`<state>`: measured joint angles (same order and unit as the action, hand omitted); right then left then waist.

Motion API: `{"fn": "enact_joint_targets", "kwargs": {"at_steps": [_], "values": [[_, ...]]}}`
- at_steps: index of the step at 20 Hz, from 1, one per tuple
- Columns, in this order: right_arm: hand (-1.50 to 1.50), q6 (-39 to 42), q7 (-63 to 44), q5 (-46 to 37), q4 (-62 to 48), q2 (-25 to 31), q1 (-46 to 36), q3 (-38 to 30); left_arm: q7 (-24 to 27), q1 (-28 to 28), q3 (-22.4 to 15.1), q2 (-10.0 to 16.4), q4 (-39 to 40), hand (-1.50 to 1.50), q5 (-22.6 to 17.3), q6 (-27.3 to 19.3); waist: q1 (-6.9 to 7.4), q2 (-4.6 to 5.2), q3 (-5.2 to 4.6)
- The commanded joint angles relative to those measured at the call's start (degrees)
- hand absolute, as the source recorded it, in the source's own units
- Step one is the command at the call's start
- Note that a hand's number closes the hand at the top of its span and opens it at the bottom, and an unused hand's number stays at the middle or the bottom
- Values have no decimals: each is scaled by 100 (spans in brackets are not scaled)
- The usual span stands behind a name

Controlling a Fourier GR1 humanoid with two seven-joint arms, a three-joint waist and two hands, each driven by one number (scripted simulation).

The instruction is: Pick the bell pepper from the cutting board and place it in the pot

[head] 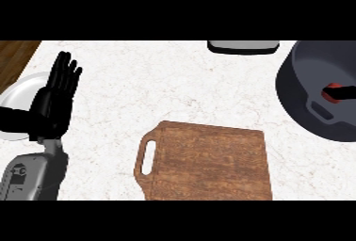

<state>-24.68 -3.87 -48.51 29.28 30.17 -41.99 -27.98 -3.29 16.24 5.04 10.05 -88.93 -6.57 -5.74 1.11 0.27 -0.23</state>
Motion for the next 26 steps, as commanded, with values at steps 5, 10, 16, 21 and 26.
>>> {"fn": "enact_joint_targets", "kwargs": {"at_steps": [5,10,16,21,26], "values": [[-150,-303,866,1171,201,-136,-341,-774,-207,263,97,109,84,0,-22,8,-60,-3,32],[-150,-390,961,1880,469,-136,-198,-1235,-125,-70,157,147,-51,0,-106,147,-64,-18,28],[-150,-179,1855,2746,962,63,519,-1715,-449,95,163,116,-324,0,-47,-72,-100,-30,29],[-150,584,2020,3482,1624,233,1410,-2080,189,-214,163,-3,-26,0,25,39,-178,-51,22],[-150,784,2359,3970,1656,422,1949,-2254,41,146,305,197,289,0,-26,179,-145,-30,24]]}}
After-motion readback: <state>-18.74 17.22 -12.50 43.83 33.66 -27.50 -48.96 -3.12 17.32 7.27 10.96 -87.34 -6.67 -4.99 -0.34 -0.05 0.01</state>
